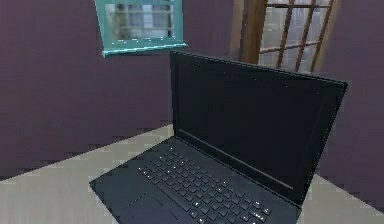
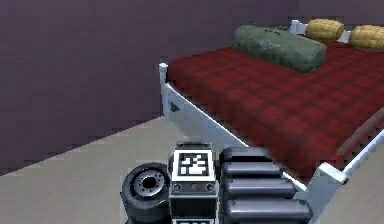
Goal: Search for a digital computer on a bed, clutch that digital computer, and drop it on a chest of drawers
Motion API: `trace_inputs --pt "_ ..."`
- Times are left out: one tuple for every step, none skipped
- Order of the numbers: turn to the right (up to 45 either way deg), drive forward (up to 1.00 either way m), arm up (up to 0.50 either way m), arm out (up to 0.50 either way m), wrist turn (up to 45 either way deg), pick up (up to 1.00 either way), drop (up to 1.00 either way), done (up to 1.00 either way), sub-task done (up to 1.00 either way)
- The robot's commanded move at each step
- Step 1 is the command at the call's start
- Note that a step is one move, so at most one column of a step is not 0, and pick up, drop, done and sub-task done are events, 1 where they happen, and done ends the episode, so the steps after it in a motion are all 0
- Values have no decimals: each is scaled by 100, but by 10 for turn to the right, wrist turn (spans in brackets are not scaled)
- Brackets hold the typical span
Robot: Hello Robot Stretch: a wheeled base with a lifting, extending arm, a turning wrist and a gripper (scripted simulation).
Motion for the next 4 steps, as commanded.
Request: trace_inputs --pt "0 100 0 0 0 0 0 0 0" --pt "60 0 0 0 0 0 0 0 0" --pt "0 25 0 0 0 0 0 0 0" --pt "30 0 0 0 0 0 0 0 0"
